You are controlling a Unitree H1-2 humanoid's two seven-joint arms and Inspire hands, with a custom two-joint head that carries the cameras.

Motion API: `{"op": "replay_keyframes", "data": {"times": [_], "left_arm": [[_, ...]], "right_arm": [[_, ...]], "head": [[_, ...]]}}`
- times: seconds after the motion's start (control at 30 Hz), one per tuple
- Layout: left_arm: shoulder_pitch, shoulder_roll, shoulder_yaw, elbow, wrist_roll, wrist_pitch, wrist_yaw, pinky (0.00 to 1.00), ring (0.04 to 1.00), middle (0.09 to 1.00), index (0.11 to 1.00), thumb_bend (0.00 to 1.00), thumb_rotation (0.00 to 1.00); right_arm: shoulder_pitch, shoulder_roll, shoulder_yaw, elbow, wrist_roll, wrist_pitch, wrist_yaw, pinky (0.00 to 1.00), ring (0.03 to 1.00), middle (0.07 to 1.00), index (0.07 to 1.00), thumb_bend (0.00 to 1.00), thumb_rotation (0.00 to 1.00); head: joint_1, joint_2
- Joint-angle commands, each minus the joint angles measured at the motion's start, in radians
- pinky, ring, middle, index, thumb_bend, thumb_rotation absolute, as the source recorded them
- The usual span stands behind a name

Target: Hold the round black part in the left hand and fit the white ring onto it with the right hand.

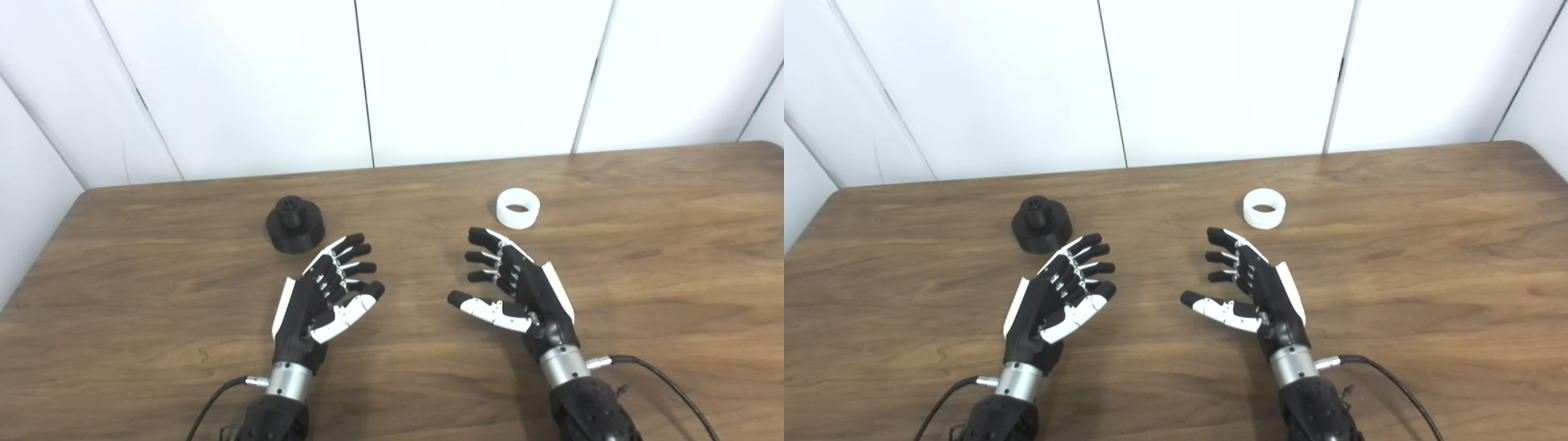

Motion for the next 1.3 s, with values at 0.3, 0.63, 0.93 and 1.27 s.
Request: {"op": "replay_keyframes", "data": {"times": [0.3,0.63,0.93,1.27], "left_arm": [[-0.045,-0.001,-0.006,-0.021,0.010,-0.014,-0.001,0.55,0.690,0.781,0.781,0.68,0.24],[-0.044,0.001,-0.009,-0.025,0.012,-0.003,-0.003,0.56,0.696,0.789,0.784,0.70,0.26],[-0.045,-0.022,-0.027,0.003,0.021,-0.024,0.004,0.56,0.699,0.785,0.781,0.70,0.25],[-0.051,-0.052,-0.038,0.044,0.052,-0.064,0.020,0.57,0.708,0.788,0.782,0.69,0.21]], "right_arm": [[-0.029,0.009,-0.004,-0.025,0.000,-0.025,-0.003,0.65,0.770,0.833,0.802,0.71,0.13],[-0.032,0.008,-0.005,-0.027,-0.002,-0.025,-0.002,0.64,0.763,0.830,0.800,0.70,0.12],[-0.019,-0.019,-0.025,-0.020,0.041,-0.042,0.022,0.67,0.781,0.848,0.808,0.69,0.11],[-0.011,-0.054,-0.052,0.009,0.066,-0.078,0.031,0.66,0.772,0.832,0.800,0.71,0.12]], "head": [[-0.001,-0.001],[0.003,0.001],[0.172,-0.038],[0.202,-0.045]]}}
